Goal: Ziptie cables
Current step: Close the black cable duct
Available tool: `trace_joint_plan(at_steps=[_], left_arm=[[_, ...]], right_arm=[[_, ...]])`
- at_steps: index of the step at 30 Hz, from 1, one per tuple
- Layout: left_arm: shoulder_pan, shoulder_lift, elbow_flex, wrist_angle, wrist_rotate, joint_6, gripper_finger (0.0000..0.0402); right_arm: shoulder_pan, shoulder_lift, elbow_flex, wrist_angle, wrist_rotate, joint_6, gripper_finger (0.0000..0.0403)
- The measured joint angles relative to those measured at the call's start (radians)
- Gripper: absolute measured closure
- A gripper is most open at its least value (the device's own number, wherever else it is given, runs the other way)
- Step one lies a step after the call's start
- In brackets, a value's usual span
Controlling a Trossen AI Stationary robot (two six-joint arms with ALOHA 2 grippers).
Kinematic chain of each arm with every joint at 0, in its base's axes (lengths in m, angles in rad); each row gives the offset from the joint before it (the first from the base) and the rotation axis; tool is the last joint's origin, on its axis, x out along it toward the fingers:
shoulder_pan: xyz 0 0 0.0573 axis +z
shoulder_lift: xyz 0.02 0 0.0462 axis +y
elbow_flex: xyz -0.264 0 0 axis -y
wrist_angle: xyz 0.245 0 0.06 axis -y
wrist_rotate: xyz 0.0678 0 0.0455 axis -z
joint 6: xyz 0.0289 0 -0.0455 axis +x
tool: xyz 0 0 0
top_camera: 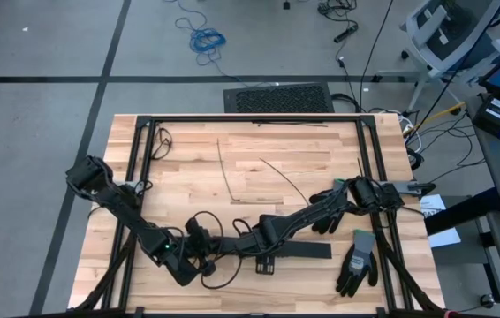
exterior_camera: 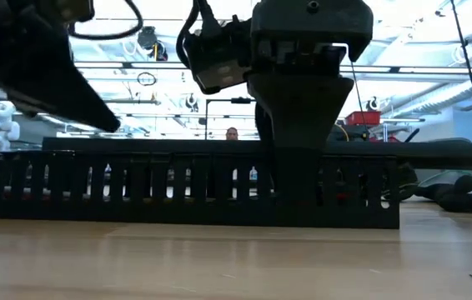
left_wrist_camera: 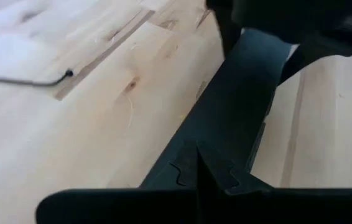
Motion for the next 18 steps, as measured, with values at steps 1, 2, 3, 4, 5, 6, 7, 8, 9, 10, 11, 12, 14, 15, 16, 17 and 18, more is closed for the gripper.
trace_joint_plan(at_steps=[1,2,3,4,5,6,7,8,9,10,11,12,14,15,16,17,18], left_arm=[[0.0,-0.003,0.004,-0.001,-0.002,0.023,0.04],[0.0,-0.006,0.007,-0.004,-0.003,0.044,0.04],[0.003,-0.009,0.011,-0.005,-0.007,0.065,0.04],[0.005,-0.011,0.013,-0.005,-0.01,0.085,0.04],[0.007,-0.014,0.015,-0.006,-0.01,0.101,0.04],[0.01,-0.016,0.018,-0.006,-0.011,0.115,0.04],[0.013,-0.016,0.02,-0.006,-0.011,0.129,0.04],[0.013,-0.016,0.024,-0.007,-0.012,0.136,0.04],[0.015,-0.018,0.026,-0.007,-0.016,0.143,0.04],[0.015,-0.021,0.027,-0.006,-0.018,0.156,0.04],[0.016,-0.025,0.027,-0.005,-0.021,0.157,0.04],[0.019,-0.028,0.028,-0.005,-0.022,0.157,0.04],[0.019,-0.036,0.028,-0.005,-0.02,0.16,0.04],[0.019,-0.039,0.028,-0.005,-0.018,0.161,0.04],[0.019,-0.042,0.028,-0.004,-0.018,0.163,0.04],[0.019,-0.044,0.028,-0.005,-0.017,0.162,0.04],[0.019,-0.045,0.028,-0.005,-0.017,0.161,0.04]], right_arm=[[0.0,0.0,0.0,0.0,0.0,-0.007,0.0158],[0.0,0.0,0.0,0.0,-0.001,-0.011,0.0158],[0.0,0.0,0.0,0.0,-0.001,-0.011,0.0158],[0.0,0.0,0.0,0.0,0.0,-0.013,0.0158],[0.0,-0.001,0.0,0.0,0.0,-0.015,0.0158],[0.0,-0.001,0.0,-0.001,0.0,-0.018,0.0158],[0.0,-0.001,0.0,-0.001,0.0,-0.021,0.0158],[0.0,-0.001,0.0,-0.001,0.0,-0.021,0.0158],[0.0,-0.001,0.0,-0.001,0.0,-0.021,0.0158],[0.0,-0.001,0.0,-0.001,0.0,-0.021,0.0158],[0.0,-0.001,0.0,-0.001,0.001,-0.018,0.0158],[0.0,-0.001,0.0,-0.001,0.002,-0.013,0.0158],[0.0,-0.001,0.0,-0.001,0.003,-0.012,0.0158],[0.0,-0.002,0.0,-0.001,0.003,-0.016,0.0158],[0.0,-0.002,0.0,-0.001,0.002,-0.019,0.0156],[0.0,-0.002,0.0,-0.001,-0.002,-0.025,0.0153],[0.0,-0.002,0.0,-0.002,-0.013,-0.035,0.0149]])
